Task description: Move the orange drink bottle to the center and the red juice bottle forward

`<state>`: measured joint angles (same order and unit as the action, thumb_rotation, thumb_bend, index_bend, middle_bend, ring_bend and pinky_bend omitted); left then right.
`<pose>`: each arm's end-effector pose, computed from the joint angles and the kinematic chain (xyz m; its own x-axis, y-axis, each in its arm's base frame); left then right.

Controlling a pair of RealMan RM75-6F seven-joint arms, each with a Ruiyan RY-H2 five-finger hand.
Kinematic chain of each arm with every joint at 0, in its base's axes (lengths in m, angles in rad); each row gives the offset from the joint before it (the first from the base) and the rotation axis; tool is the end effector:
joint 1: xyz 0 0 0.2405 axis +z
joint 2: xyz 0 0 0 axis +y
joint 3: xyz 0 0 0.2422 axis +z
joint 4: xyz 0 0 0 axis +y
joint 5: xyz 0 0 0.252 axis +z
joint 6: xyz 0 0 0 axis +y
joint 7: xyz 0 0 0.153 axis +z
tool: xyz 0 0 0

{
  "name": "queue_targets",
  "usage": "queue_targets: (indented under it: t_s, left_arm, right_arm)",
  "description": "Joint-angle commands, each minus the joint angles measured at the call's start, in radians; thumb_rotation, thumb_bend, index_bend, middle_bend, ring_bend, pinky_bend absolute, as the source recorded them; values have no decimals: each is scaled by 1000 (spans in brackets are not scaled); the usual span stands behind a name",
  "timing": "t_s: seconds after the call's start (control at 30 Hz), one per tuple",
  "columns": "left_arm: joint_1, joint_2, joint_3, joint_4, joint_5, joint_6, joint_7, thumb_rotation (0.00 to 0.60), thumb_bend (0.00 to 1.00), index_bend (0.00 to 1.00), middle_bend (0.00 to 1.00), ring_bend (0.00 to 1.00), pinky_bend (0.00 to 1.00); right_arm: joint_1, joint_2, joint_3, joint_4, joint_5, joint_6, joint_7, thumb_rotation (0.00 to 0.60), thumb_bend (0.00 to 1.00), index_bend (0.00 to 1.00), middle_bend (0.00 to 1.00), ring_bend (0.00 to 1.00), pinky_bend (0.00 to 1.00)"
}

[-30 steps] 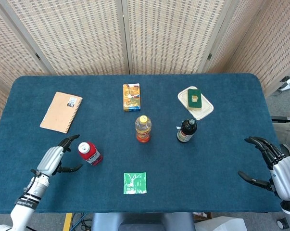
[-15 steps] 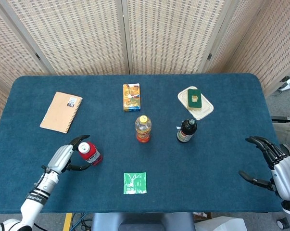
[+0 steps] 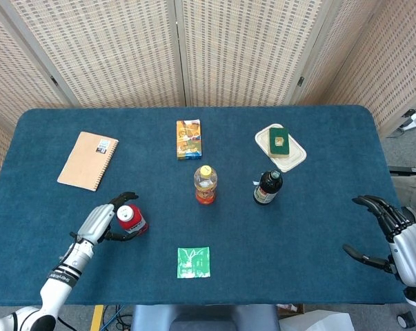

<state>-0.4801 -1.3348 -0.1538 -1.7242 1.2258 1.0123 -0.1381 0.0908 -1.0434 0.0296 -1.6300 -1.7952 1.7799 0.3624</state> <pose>-0.1878 0.2919 -0.0091 -0.0489 0.3886 0.9201 0.9891 -0.1092 0.0987 -0.2618 -0.1768 0.1546 0.0513 0.1419 0.9886 -0.9208 -0.3766 0.1018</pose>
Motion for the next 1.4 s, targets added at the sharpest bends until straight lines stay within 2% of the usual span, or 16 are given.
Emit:
queue_targets:
  t_s: [0.03,0.27,0.43,0.73,0.93,1.4]
  left_arm:
    - [-6,-8,-1,6,-14,-9,5,600,171,189,108,164,316]
    - [-19,-22,-2,21,-33,-24,10,600,170,216,130,177,316]
    - [-23,-31,-4,34,-45,-24,17,600,170,293,204,235,322]
    - [-23,-54,-20,52,-61,5,24,600,171,436,356,379,409]
    - [-22,-60,-30,57,-61,22,21,600,170,452,412,436,435]
    - [-50,-52,-68,66,-62,27,33,600,170,468,423,444,446]
  right_arm:
    - [0,0,1,1,0,-1,0,600,99,134,242,167,354]
    - [-1,-1,3,2,1,-4,2,600,99,138,243,166,354]
    - [-1,-1,5,2,3,-5,6,600,100,139,243,166,354]
    - [-2,-1,7,4,6,-5,10,600,100,143,245,166,354]
    - [-1,-2,8,4,6,-9,10,600,99,143,246,166,354]
    - [-1,-3,10,6,8,-14,14,600,99,143,246,166,354]
